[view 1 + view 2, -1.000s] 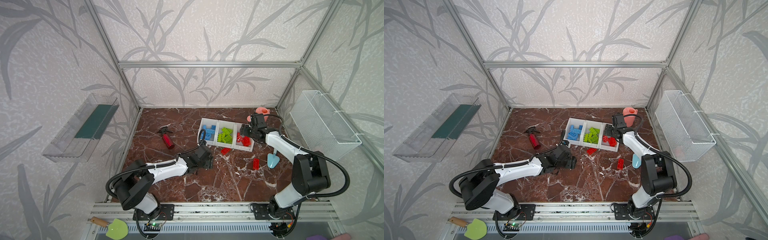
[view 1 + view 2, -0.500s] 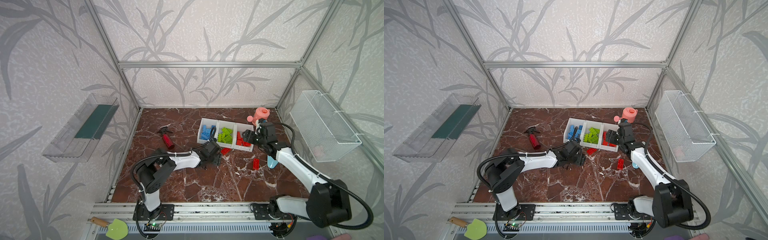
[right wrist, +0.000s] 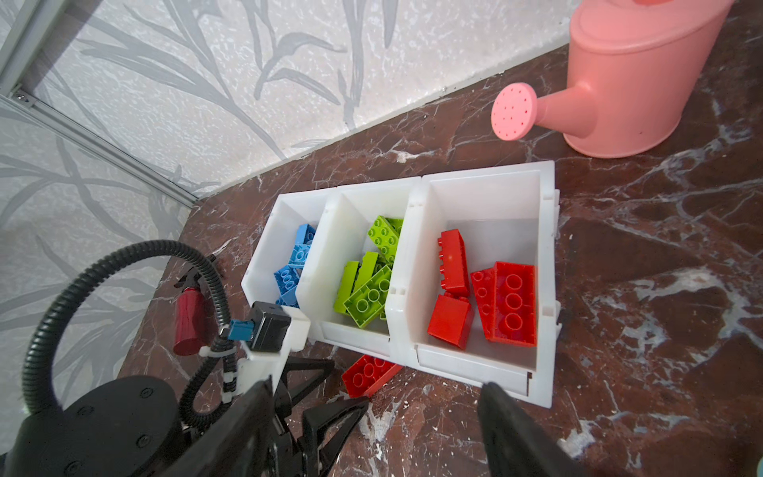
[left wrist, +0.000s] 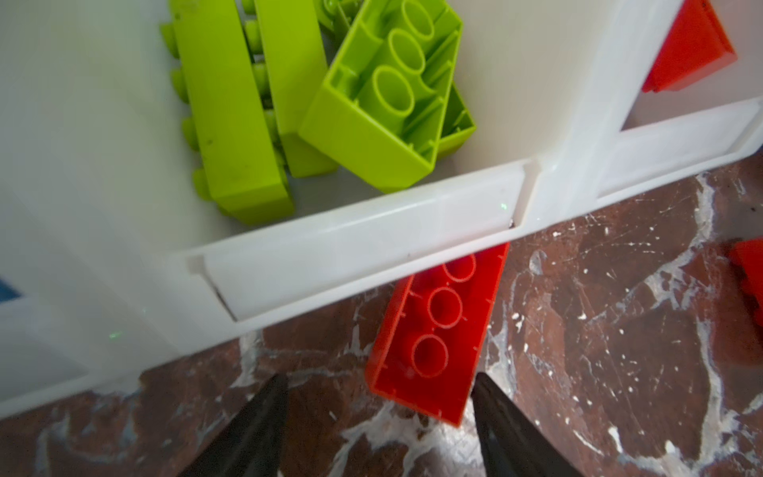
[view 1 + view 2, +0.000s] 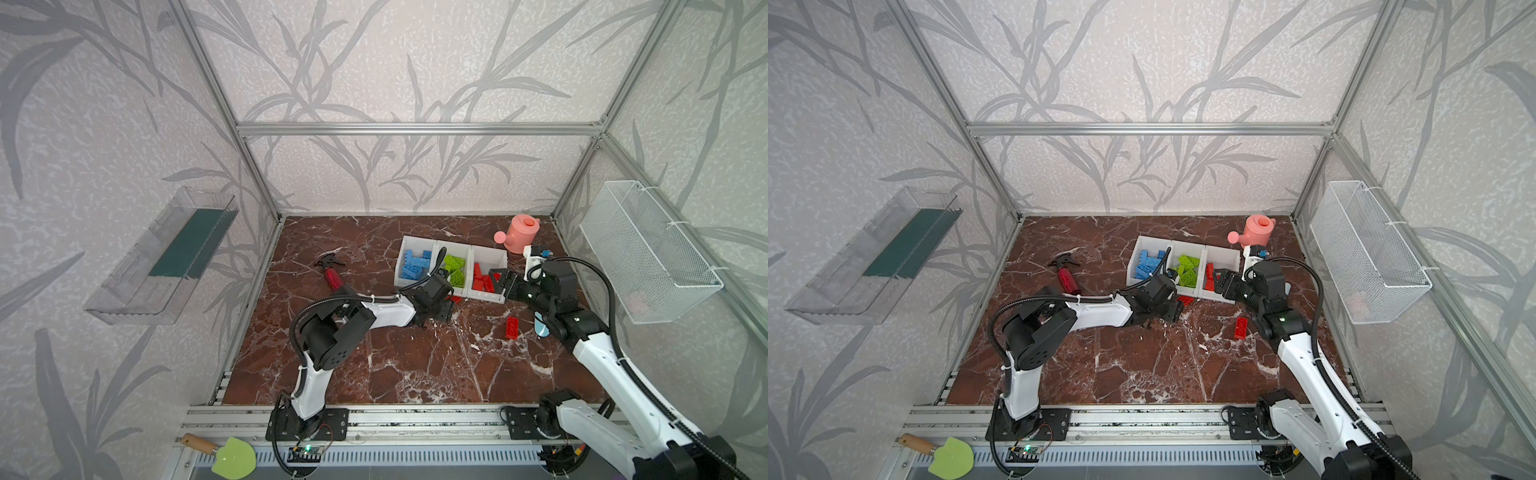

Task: Sort the legos into containers by color
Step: 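Drop the red brick into the end compartment, right gripper, then grasp a red brick near the bin with the left gripper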

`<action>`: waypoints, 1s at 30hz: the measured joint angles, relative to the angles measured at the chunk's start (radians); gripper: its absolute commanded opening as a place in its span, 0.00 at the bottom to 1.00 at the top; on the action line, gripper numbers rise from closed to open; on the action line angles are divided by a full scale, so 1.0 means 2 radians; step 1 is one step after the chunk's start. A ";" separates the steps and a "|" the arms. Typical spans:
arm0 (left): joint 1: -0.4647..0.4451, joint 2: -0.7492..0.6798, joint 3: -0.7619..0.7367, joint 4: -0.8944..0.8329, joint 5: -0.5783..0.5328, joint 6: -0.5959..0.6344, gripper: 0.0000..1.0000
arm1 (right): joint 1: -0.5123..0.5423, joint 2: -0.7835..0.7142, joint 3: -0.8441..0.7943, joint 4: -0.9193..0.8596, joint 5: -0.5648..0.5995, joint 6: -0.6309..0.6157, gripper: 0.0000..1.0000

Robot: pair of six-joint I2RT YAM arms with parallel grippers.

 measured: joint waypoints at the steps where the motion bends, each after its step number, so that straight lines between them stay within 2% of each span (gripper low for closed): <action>1: 0.000 0.002 0.001 0.002 -0.002 0.003 0.68 | 0.000 0.000 -0.002 0.000 0.000 0.000 0.79; 10: -0.012 0.020 0.023 -0.002 -0.025 0.034 0.62 | 0.000 0.014 -0.015 0.001 -0.004 0.000 0.79; 19: -0.035 0.033 0.040 -0.012 -0.052 0.062 0.37 | 0.000 0.010 -0.015 0.001 -0.004 -0.002 0.79; 25: -0.045 0.033 0.040 -0.015 -0.066 0.069 0.29 | 0.000 0.008 -0.015 0.001 -0.003 -0.002 0.79; 30: -0.050 0.033 0.040 -0.016 -0.073 0.069 0.27 | 0.000 0.007 -0.015 0.000 -0.003 -0.002 0.79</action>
